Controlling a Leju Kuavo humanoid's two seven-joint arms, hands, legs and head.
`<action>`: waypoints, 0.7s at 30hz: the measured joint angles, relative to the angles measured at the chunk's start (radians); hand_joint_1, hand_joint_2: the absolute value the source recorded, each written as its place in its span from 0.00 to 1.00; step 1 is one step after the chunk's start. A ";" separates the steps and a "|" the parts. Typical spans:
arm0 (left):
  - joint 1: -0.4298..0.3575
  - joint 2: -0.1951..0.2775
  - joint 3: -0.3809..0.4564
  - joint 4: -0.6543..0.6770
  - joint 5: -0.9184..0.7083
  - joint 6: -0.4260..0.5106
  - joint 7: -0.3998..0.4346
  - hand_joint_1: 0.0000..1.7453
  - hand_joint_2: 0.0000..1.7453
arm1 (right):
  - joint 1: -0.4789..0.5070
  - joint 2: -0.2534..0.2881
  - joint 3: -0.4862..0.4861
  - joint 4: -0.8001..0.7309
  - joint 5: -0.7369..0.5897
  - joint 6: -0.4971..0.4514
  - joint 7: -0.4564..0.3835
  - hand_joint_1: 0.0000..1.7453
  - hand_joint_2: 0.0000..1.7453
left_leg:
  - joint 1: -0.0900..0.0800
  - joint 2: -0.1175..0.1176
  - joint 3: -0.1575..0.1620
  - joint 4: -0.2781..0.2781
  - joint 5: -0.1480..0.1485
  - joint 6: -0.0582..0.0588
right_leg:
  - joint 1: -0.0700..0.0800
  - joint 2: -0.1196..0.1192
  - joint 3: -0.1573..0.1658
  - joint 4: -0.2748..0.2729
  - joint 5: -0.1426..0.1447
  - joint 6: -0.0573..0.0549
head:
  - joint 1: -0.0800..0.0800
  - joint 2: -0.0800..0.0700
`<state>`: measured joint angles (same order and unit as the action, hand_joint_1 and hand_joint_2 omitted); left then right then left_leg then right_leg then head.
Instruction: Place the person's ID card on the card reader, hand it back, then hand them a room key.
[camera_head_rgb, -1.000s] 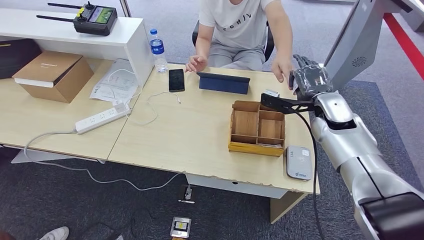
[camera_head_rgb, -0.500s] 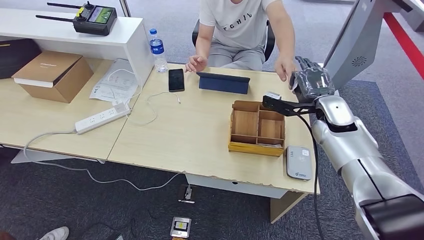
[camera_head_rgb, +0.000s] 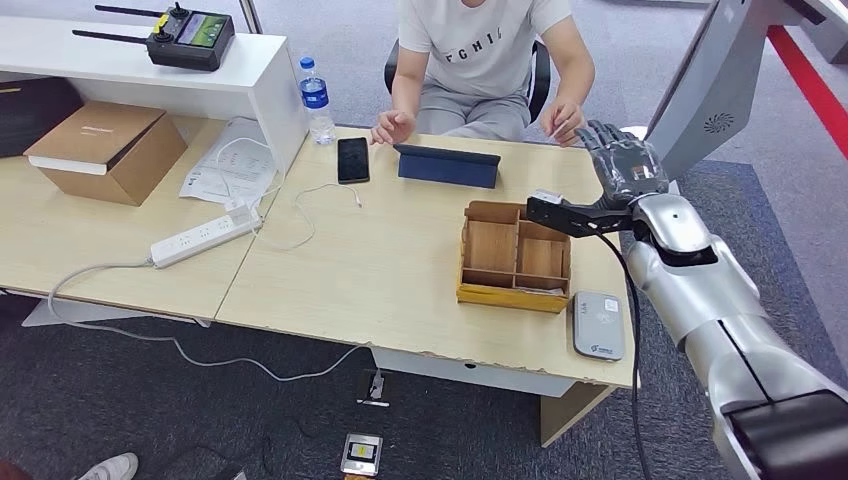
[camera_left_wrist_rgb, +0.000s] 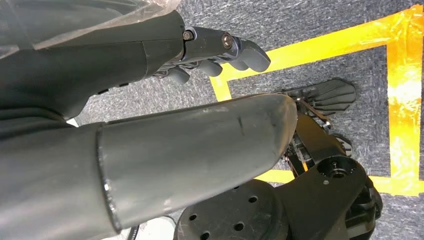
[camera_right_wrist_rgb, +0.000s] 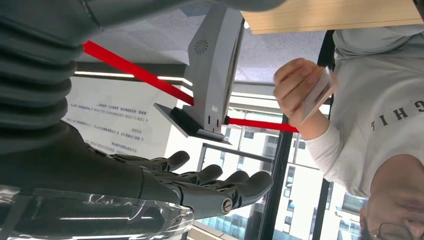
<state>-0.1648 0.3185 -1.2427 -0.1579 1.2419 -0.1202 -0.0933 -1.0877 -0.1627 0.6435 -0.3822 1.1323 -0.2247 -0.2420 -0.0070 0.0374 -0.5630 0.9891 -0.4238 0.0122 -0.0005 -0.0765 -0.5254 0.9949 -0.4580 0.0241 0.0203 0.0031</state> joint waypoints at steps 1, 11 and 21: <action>0.000 0.000 0.000 0.000 -0.001 0.000 -0.001 0.00 0.00 | 0.000 -0.001 0.000 0.000 0.000 0.000 0.000 0.00 0.00 | 0.000 0.000 0.000 0.000 0.000 0.000 | 0.000 0.000 0.000 0.000 0.000 0.000 | 0.000 0.000; 0.000 0.000 0.000 0.000 -0.002 -0.001 -0.002 0.00 0.00 | 0.000 -0.003 0.000 0.000 0.001 0.000 0.001 0.00 0.00 | 0.000 0.000 0.000 0.000 0.000 0.000 | 0.000 0.000 0.000 0.000 0.000 0.000 | 0.000 0.000; 0.011 0.004 -0.008 0.000 0.061 0.013 -0.002 0.00 0.00 | 0.265 -0.311 -0.129 -0.531 -0.284 0.281 0.145 0.00 0.00 | 0.000 -0.002 -0.001 0.001 -0.001 0.001 | 0.000 -0.001 0.001 -0.003 0.001 0.001 | 0.000 0.000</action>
<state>-0.1542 0.3225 -1.2510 -0.1576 1.3032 -0.1074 -0.0948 -0.8226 -0.4732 0.5147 -0.9136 0.8482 0.0560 -0.0971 -0.0065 0.0355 -0.5636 0.9902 -0.4248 0.0134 -0.0006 -0.0776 -0.5240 0.9919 -0.4572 0.0253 0.0204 0.0031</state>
